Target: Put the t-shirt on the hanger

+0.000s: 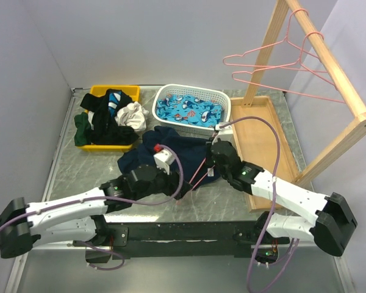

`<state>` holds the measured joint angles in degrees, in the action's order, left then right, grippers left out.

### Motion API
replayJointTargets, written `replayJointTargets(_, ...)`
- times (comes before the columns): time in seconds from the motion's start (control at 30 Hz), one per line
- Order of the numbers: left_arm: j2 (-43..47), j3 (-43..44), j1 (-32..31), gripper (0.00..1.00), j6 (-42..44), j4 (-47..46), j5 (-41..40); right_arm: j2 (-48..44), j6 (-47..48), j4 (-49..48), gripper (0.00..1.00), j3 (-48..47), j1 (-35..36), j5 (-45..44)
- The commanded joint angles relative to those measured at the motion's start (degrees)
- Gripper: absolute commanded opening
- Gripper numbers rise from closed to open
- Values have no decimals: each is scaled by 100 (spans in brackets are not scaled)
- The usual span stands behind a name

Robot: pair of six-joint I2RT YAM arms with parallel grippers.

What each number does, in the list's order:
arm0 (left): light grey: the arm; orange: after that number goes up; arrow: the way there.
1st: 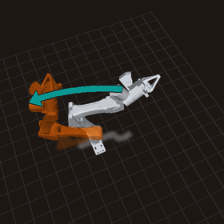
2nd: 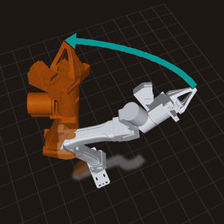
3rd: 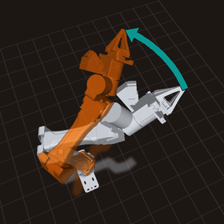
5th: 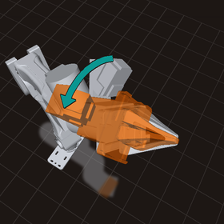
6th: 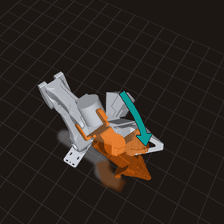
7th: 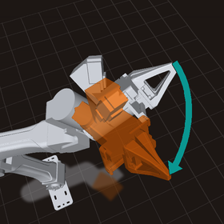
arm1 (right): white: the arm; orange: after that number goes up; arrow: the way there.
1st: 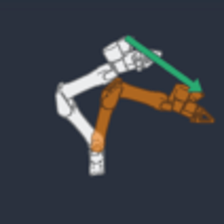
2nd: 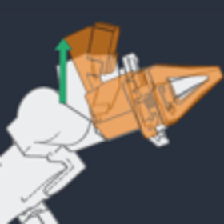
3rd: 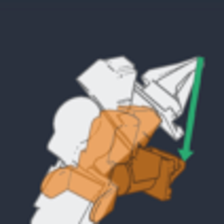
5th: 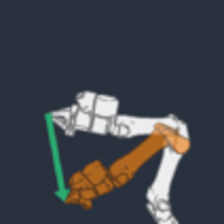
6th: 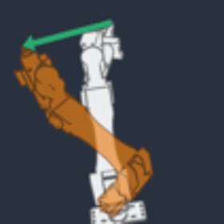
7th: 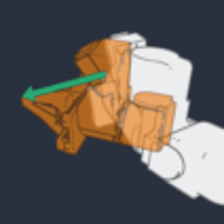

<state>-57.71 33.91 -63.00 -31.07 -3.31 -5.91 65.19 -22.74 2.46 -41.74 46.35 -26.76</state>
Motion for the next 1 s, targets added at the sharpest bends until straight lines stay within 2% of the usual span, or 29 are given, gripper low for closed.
replayJointTargets(0.0,611,467,25,86,-943,705,-724,-400,-318,-228,0,376,-3,-66)
replayJointTargets(0.07,569,581,244,82,-1434,954,-657,-524,-380,-456,0,490,6,-66)
replayJointTargets(0.1,472,634,358,76,-1620,1260,-570,-629,-406,-553,0,613,6,-83)
replayJointTargets(0.17,69,765,569,70,-1893,1481,-358,-735,-450,-641,0,710,6,-144)
replayJointTargets(0.4,-1380,1267,570,58,-2026,1790,-288,-1157,-538,-949,0,1106,41,-364)
replayJointTargets(0.77,-2832,2197,377,59,-1964,1877,-463,-1377,-652,-1020,0,1309,67,-663)
replayJointTargets(0.97,-3386,2585,157,62,-2078,2185,-902,-1421,-907,-818,0,1238,94,-1005)
